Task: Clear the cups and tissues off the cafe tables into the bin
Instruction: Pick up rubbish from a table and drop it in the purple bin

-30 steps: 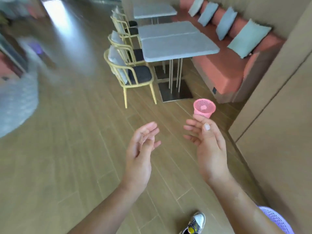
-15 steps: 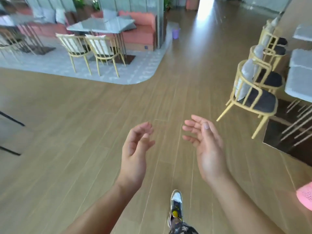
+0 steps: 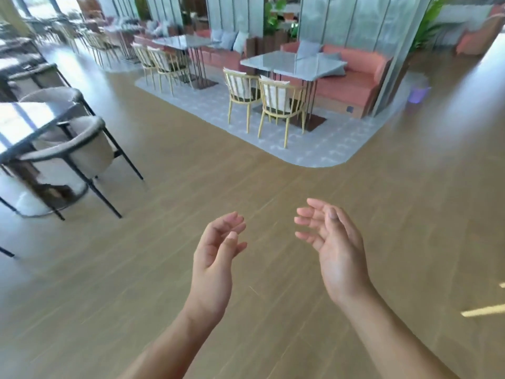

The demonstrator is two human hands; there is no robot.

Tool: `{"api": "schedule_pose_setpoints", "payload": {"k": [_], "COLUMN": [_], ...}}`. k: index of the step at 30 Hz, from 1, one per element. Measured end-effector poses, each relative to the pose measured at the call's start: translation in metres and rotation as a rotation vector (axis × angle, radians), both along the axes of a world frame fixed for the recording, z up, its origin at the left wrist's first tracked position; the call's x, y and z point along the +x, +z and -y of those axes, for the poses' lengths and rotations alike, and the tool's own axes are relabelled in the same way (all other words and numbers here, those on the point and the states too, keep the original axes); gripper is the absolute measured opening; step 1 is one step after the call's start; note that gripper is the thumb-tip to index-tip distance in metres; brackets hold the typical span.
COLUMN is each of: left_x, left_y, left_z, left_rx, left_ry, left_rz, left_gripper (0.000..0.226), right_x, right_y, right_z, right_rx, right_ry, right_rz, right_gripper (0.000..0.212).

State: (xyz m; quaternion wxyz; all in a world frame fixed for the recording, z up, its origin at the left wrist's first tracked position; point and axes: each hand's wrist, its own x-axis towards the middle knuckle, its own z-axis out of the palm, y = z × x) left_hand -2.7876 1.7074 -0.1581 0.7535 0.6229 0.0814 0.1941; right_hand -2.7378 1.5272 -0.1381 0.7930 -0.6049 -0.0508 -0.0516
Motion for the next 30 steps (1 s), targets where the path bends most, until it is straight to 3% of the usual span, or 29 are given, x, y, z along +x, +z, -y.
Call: {"api": "schedule_pose_setpoints", "payload": {"k": [14,30], "left_x": [0.148,0.382], "left_y": [-0.002,0.005], "left_z": [-0.142,-0.377], "left_rx": [0.015,0.050], "left_ry": [0.341,0.330], "left_rz": [0.013,0.016], "left_gripper": [0.031,0.032], "right_x": [0.206,0.440], "right_y": [-0.010,-0.001], "right_z": [-0.161,-0.406], "right_rx": [-0.051,-0.032], "right_ry": [0.395,0.419], "right_rz": [-0.023,-0.020], "right_gripper": [0.065,0.070]}}
